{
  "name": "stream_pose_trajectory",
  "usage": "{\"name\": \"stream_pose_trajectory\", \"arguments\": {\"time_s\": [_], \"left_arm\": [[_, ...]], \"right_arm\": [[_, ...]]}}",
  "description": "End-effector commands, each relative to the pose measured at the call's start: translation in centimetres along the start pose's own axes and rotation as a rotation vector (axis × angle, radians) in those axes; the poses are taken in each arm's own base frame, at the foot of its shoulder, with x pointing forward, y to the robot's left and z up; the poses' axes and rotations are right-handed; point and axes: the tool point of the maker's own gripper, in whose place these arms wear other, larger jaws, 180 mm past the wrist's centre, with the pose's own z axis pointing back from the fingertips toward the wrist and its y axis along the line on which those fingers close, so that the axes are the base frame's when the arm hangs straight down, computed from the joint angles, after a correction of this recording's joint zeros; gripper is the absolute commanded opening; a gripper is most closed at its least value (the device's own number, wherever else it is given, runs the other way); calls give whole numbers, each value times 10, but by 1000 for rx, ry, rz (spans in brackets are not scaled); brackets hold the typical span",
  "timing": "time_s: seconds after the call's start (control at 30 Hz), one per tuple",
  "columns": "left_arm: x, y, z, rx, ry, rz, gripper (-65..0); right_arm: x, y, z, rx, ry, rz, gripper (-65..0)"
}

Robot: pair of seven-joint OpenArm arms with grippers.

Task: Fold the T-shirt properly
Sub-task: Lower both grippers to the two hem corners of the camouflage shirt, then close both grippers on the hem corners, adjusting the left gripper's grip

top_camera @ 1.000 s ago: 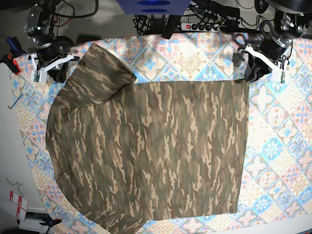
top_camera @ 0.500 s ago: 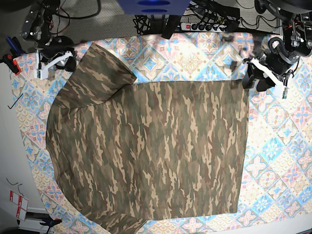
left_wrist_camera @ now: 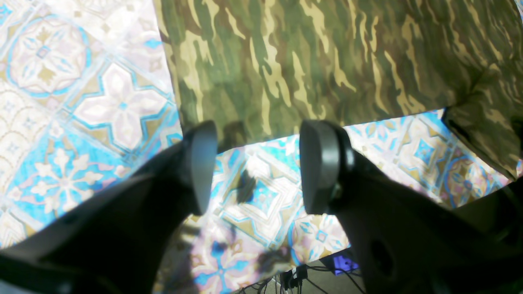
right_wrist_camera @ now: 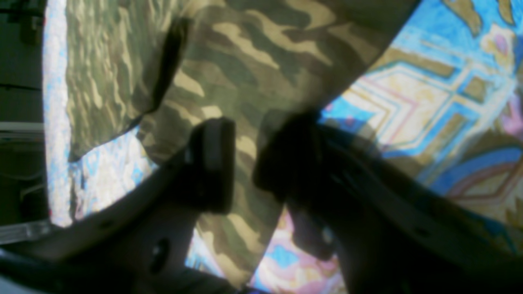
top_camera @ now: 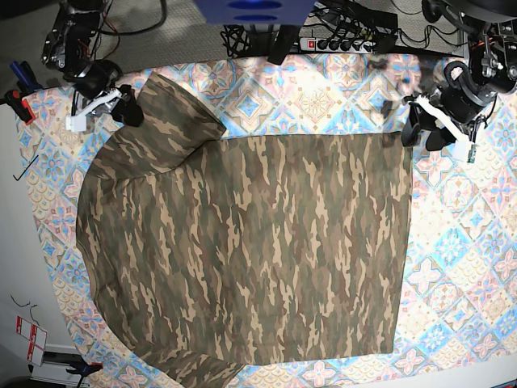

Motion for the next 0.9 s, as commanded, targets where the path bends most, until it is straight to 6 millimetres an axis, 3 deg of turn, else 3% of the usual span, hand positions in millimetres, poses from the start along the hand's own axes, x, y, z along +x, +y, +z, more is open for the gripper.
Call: {"name": "stream_pose_trajectory", "arguments": {"time_s": [0.0, 0.1, 0.2, 0.43, 0.63, 0.77, 0.87], "left_arm": [[8, 0, 3, -3, -24, -16, -328], [7, 0, 3, -2, -21, -16, -328], [2, 4, 2, 4, -9, -3, -328], [0, 5, 2, 6, -4, 2, -328], [-1, 8, 1, 16, 2, -7, -328], [-7, 29, -8, 52, 23, 5, -328], [-12, 34, -18, -19, 33, -28, -326]], "right_arm": [[-51, -12, 2, -72, 220, 4, -398], [-55, -13, 4, -73, 235, 2, -398], [-80, -13, 11, -72, 311, -6, -398], [-117, 14, -2, 6, 460, 57, -399], [-117, 17, -4, 14, 464, 64, -399], [-119, 18, -4, 16, 468, 67, -399], [-118, 18, -5, 17, 467, 69, -399]]}}
